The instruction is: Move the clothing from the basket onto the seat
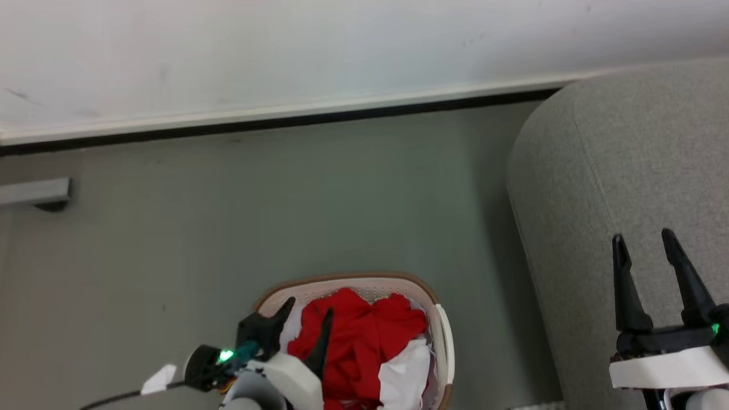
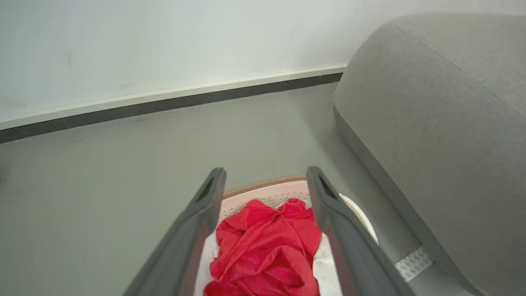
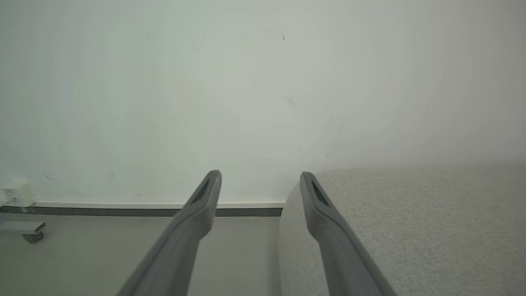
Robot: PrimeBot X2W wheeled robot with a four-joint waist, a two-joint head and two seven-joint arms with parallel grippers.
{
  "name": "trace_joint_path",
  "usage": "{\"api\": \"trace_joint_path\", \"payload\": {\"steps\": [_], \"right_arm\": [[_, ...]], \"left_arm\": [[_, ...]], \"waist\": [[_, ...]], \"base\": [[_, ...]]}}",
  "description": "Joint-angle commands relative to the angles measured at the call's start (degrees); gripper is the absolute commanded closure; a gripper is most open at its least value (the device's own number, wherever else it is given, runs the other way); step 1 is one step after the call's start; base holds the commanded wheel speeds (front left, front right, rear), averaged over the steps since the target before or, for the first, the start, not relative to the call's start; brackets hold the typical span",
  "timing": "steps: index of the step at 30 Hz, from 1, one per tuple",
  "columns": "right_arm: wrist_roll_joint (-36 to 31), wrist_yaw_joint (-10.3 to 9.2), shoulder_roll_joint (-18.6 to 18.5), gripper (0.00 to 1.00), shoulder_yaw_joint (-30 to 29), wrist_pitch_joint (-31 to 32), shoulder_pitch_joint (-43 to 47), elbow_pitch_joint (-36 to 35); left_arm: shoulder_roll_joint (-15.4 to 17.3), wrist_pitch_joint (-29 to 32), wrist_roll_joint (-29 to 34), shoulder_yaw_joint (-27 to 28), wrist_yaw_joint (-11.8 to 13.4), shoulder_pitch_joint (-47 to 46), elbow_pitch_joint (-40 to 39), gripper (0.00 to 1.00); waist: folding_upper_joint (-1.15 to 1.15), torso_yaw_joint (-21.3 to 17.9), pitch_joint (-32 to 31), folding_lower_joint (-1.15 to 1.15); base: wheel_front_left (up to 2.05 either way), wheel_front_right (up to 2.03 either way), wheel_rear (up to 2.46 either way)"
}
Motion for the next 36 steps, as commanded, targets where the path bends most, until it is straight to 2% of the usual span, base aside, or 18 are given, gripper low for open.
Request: {"api": "trace_joint_path", "payload": {"steps": [1, 8, 16, 21, 29, 30, 31, 32, 36], "right_arm": [[-0.20, -0.12, -0.30, 0.00, 0.32, 0.04, -1.86, -0.93], [-0.36, -0.12, -1.07, 0.00, 2.15, 0.03, -8.03, -5.03], [0.90, -0.12, 0.27, 0.00, 2.91, 0.04, -12.70, -8.41], [1.38, -0.12, 0.73, 0.00, 3.90, 0.04, -14.95, -9.98], [1.35, -0.12, 0.81, 0.00, 5.71, 0.04, -16.29, -11.89], [1.32, -0.12, 0.76, 0.00, 5.83, 0.04, -16.28, -11.83], [1.32, -0.12, 0.74, 0.00, 5.90, 0.04, -16.29, -11.77], [1.31, -0.12, 0.74, 0.00, 5.83, 0.04, -16.24, -11.59], [1.19, -0.12, 0.73, 0.00, 5.12, 0.04, -15.59, -10.79]], "left_arm": [[0.38, 1.04, -0.26, -1.49, -0.04, -2.41, 1.75, 0.00], [0.39, 7.54, -4.47, -8.44, 0.33, -12.12, 11.10, 0.00], [0.43, 12.83, -7.28, -11.09, 1.13, -20.26, 21.34, 0.00], [0.81, 13.72, -7.36, -10.72, 2.28, -25.16, 26.52, 0.00], [0.81, 12.58, -7.92, -11.36, 0.37, -30.56, 32.66, 0.00], [0.72, 12.29, -7.94, -11.70, 0.12, -30.90, 33.23, 0.13], [0.61, 11.97, -7.77, -12.12, -0.40, -31.27, 33.73, 0.88], [0.51, 11.57, -7.96, -12.40, -0.82, -31.51, 34.24, 1.00], [0.43, 8.94, -9.08, -13.18, -1.82, -31.94, 35.16, 1.00]], "waist": [[0.00, -2.33, 6.08, -0.01], [0.00, -6.21, 17.15, -0.01], [0.00, -9.35, 26.81, -0.01], [0.00, -10.29, 31.90, -0.01], [0.00, -11.62, 36.42, -0.01], [0.00, -11.72, 36.57, -0.01], [0.00, -11.78, 36.62, -0.01], [0.00, -11.74, 36.50, -0.01], [0.00, -10.94, 34.86, -0.01]], "base": [[0.00, 0.00, 0.00], [0.00, 0.00, 0.00], [0.00, 0.00, 0.00], [0.00, 0.00, 0.00], [0.00, 0.00, 0.00], [0.00, 0.00, 0.00], [0.00, 0.00, 0.00], [0.00, 0.00, 0.00], [0.00, 0.00, 0.00]]}}
